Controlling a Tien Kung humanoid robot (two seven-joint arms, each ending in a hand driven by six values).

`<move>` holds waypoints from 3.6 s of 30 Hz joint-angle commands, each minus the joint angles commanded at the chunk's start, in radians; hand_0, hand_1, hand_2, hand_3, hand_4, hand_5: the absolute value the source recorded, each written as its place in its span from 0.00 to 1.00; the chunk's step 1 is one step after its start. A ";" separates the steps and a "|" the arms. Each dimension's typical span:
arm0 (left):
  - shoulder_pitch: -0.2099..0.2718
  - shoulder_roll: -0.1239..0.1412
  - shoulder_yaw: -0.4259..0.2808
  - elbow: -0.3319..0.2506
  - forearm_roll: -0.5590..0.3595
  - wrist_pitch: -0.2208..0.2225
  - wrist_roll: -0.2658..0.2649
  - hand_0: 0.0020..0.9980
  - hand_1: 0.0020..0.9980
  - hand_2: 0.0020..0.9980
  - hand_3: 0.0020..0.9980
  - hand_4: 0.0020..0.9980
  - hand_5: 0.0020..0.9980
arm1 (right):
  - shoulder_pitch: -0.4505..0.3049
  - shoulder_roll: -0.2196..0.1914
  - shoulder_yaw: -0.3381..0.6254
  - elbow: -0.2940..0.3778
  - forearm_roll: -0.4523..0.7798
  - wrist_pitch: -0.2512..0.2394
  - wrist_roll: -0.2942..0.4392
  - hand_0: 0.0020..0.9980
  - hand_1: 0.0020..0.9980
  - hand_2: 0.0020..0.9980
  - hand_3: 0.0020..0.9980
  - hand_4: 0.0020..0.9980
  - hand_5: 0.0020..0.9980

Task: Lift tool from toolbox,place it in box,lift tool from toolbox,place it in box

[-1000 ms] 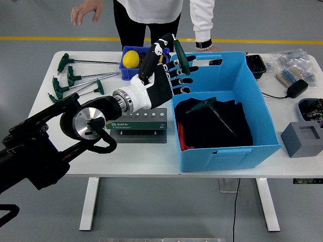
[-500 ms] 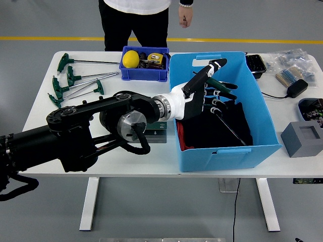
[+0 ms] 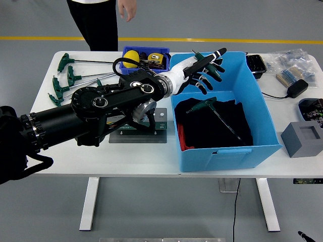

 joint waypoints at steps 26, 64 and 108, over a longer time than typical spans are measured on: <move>0.052 0.000 0.093 -0.054 0.777 -0.012 -0.038 0.59 0.71 0.95 0.84 0.98 0.93 | 0.023 -0.009 -0.001 -0.001 -0.007 -0.018 0.021 0.63 0.63 0.70 0.63 0.92 0.72; 0.625 0.238 -0.611 -0.196 1.414 0.104 -0.361 0.73 0.76 0.88 0.78 0.98 0.88 | -0.055 0.029 0.159 -0.002 -0.084 -0.023 -0.009 0.63 0.62 0.69 0.62 0.91 0.70; 1.047 0.081 -1.074 -0.305 0.714 0.028 -0.262 0.64 0.64 0.78 0.75 0.90 0.74 | -0.062 0.047 0.136 -0.002 -0.061 -0.021 -0.006 0.63 0.61 0.69 0.60 0.88 0.71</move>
